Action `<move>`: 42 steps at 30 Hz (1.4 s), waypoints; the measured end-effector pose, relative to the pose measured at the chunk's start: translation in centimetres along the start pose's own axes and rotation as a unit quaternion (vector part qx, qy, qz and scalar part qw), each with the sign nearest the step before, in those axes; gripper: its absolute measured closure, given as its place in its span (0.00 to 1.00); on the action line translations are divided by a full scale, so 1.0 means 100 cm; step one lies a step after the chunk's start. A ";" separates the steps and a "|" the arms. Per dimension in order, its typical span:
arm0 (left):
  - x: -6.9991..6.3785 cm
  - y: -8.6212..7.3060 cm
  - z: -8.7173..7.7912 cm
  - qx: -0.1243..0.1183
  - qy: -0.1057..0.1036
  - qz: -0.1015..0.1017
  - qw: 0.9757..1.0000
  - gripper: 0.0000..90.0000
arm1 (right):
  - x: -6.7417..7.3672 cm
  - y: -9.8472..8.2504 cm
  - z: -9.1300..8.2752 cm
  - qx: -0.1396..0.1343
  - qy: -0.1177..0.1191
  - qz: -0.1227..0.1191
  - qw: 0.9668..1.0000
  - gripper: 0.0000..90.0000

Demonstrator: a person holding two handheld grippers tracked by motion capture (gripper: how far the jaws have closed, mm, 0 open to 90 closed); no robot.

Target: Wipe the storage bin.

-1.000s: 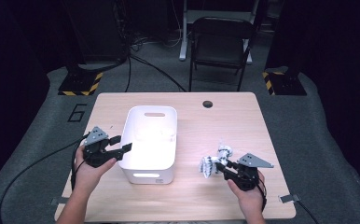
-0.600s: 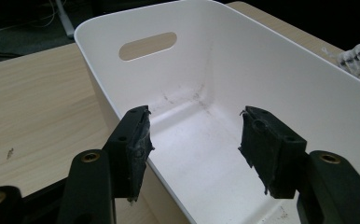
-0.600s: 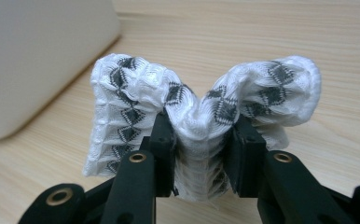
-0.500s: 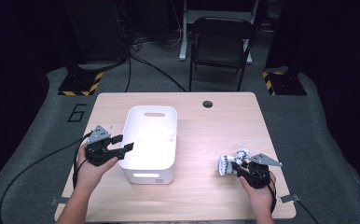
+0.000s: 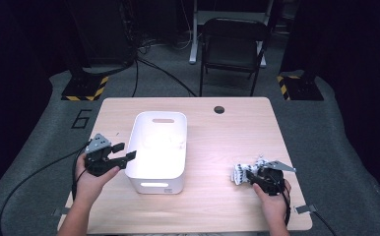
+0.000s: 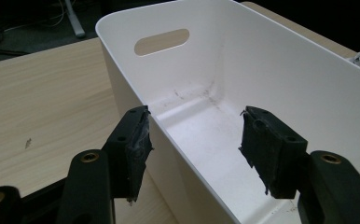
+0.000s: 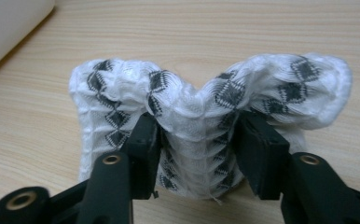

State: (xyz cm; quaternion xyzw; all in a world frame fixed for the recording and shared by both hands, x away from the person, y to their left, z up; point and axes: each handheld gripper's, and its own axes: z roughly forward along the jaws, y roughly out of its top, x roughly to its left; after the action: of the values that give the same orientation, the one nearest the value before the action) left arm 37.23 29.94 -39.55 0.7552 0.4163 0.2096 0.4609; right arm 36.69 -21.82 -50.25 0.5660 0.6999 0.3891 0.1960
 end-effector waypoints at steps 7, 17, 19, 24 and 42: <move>0.003 -0.001 -0.003 0.004 0.000 -0.001 1.000 0.46 | 0.005 0.002 -0.004 -0.015 -0.008 0.000 1.000 0.45; 0.008 -0.001 -0.006 -0.005 0.003 -0.012 1.000 0.45 | 0.016 0.007 -0.021 -0.082 -0.032 -0.014 0.996 0.39; 0.009 -0.001 -0.008 -0.006 0.005 -0.013 1.000 0.45 | 0.020 0.009 -0.026 -0.100 -0.038 -0.019 0.994 0.38; 0.012 -0.002 -0.009 -0.009 0.009 -0.016 1.000 0.45 | 0.029 0.013 -0.036 -0.126 -0.033 -0.030 0.991 0.38; 0.028 -0.012 -0.016 0.009 0.033 -0.032 0.999 0.44 | 0.077 0.009 -0.013 -0.077 0.070 -0.096 0.990 0.41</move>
State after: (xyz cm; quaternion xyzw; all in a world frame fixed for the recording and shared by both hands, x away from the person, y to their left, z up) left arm 37.21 33.37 -40.05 0.7382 0.4570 0.2163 0.4465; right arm 34.11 -14.96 -47.47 0.4506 0.7310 0.4597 0.2266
